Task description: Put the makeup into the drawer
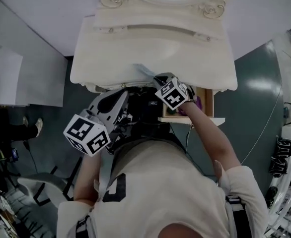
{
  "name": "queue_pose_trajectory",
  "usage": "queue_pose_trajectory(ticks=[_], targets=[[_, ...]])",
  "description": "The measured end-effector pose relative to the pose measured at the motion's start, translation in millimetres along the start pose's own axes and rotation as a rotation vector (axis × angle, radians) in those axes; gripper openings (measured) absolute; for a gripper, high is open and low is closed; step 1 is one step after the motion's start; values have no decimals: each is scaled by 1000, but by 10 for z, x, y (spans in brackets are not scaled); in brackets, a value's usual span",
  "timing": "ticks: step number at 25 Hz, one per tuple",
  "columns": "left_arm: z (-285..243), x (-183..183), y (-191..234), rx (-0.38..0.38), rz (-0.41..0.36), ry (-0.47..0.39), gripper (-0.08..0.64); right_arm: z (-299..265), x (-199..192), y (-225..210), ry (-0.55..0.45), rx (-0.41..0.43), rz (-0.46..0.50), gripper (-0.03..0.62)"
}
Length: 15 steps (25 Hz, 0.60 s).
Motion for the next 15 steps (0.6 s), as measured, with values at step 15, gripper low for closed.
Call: queue_pose_trajectory(ticks=[15], targets=[[264, -286, 5, -120, 6, 34, 58, 471, -114, 706, -99, -92, -111, 26]])
Point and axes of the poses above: the fingertips, and each gripper's own axes: z backward along the fingers, y to its left, x out of its top, the point moved 2 cm from there along z, backward along the fingers, and after that the axes turned 14 degrees about x, right-handed, at the moved point
